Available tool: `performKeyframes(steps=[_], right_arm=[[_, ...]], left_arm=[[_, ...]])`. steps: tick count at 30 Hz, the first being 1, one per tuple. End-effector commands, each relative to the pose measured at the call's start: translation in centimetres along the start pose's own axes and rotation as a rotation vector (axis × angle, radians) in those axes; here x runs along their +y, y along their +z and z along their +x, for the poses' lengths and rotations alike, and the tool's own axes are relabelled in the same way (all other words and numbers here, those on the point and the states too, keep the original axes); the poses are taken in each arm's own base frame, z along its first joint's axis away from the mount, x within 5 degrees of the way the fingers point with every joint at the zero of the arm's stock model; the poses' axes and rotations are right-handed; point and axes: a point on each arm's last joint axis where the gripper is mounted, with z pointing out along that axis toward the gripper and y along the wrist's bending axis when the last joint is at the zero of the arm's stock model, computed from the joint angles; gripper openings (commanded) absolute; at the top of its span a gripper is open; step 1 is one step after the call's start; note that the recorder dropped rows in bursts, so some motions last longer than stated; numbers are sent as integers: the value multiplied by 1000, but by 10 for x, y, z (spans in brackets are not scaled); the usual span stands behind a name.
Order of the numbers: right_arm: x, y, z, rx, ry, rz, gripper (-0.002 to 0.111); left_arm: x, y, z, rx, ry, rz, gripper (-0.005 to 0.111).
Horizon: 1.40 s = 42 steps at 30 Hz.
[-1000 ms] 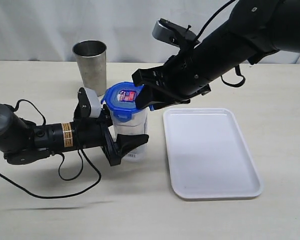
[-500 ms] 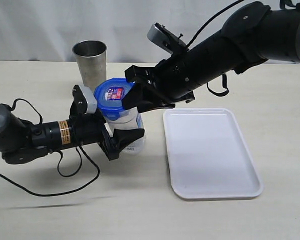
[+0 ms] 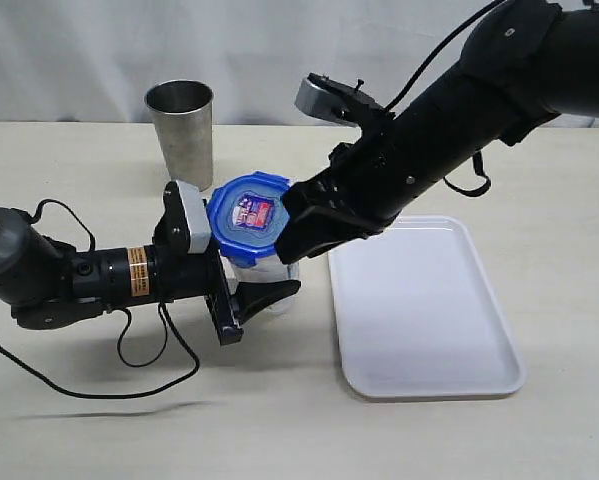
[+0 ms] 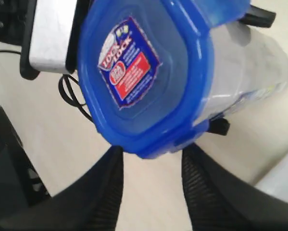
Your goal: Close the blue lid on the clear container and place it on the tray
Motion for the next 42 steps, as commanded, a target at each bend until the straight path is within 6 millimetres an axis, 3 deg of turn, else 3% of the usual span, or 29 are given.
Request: performKeyframes(steps=[1, 8, 12, 17, 20, 30, 34, 38, 42], right_arm=[[8, -23, 4, -11, -149, 77, 48], [28, -64, 3, -153, -280, 190, 54], [46, -70, -4, -198, -366, 223, 54], [69, -51, -14, -136, -468, 324, 54], [70, -36, -21, -51, -497, 389, 54], [47, 8, -30, 189, -530, 360, 51], [41, 17, -25, 270, -510, 343, 49], [41, 26, -23, 293, -506, 288, 38], [40, 34, -22, 305, -495, 248, 38]], left_arm=[[-9, 2, 0, 14, 101, 68, 0], [-9, 2, 4, 48, 226, 69, 0], [-9, 2, 4, 57, 233, 70, 0], [-9, 2, 5, 59, 233, 70, 0], [-9, 2, 5, 59, 233, 70, 0], [-9, 2, 5, 59, 232, 72, 0], [-9, 2, 5, 59, 230, 72, 0], [-9, 2, 4, 57, 230, 72, 0], [-10, 2, 5, 59, 221, 77, 0]])
